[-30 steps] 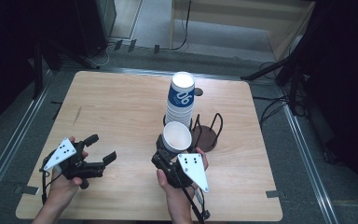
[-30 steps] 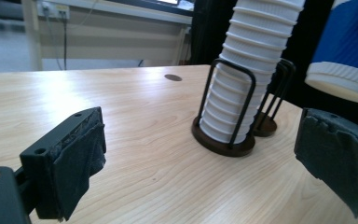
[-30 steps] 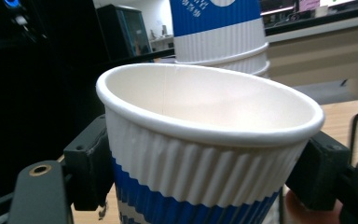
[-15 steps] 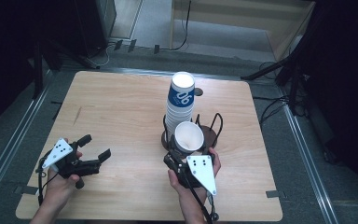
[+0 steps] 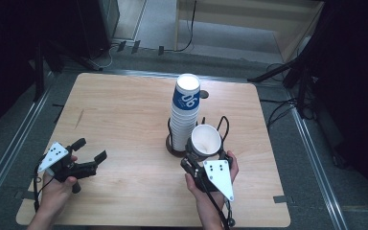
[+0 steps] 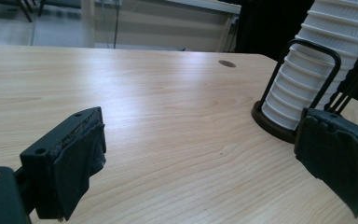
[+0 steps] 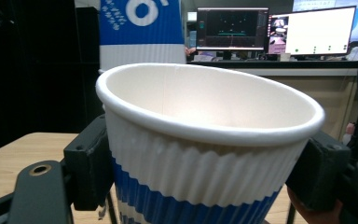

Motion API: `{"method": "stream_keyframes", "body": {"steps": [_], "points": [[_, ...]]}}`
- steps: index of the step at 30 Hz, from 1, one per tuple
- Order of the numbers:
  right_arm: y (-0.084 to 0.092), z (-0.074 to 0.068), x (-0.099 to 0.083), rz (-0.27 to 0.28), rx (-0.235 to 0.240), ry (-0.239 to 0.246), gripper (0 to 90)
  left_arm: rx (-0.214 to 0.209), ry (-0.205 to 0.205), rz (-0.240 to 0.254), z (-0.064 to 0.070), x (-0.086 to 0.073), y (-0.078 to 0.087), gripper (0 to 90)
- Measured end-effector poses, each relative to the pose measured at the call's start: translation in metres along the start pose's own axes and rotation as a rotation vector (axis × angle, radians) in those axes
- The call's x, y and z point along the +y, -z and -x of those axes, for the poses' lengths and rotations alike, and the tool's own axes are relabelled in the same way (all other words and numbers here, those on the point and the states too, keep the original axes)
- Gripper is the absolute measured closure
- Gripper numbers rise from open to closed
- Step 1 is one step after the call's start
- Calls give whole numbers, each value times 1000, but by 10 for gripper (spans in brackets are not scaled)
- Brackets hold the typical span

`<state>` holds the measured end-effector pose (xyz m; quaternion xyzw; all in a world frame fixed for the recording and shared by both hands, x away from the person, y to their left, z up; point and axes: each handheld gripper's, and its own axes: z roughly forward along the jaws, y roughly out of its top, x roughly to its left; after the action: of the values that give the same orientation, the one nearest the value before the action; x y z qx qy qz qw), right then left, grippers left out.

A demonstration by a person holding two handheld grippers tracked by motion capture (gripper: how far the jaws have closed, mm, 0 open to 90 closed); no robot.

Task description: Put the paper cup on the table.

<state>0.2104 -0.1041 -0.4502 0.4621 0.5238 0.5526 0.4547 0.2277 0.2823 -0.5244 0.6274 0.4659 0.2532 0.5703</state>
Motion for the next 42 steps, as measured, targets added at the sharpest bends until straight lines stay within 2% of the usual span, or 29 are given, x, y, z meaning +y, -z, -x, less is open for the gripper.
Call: {"method": "stream_keyframes", "body": {"steps": [5, 8, 12, 18, 29, 37, 40, 42], "points": [[0, 11, -1, 12, -15, 28, 211, 18, 10, 3, -8, -2, 4, 30], [-1, 19, 0, 15, -28, 27, 211, 30, 22, 9, -11, -3, 7, 30], [-2, 31, 0, 18, -52, 37, 211, 49, 17, 12, -17, -3, 11, 30], [-2, 45, -2, 30, -61, 51, 210, 84, 14, 9, -25, -7, 16, 29], [-8, 75, -4, 18, -109, 39, 209, 121, 9, 3, -36, -14, 23, 30], [-11, 101, -6, 19, -190, 49, 209, 122, 2, 9, -42, -20, 24, 30], [-13, 113, -8, 16, -220, 50, 208, 119, -8, -6, -43, -22, 23, 30], [-16, 121, -12, 3, -236, 49, 207, 120, 1, -4, -44, -22, 23, 30]]}}
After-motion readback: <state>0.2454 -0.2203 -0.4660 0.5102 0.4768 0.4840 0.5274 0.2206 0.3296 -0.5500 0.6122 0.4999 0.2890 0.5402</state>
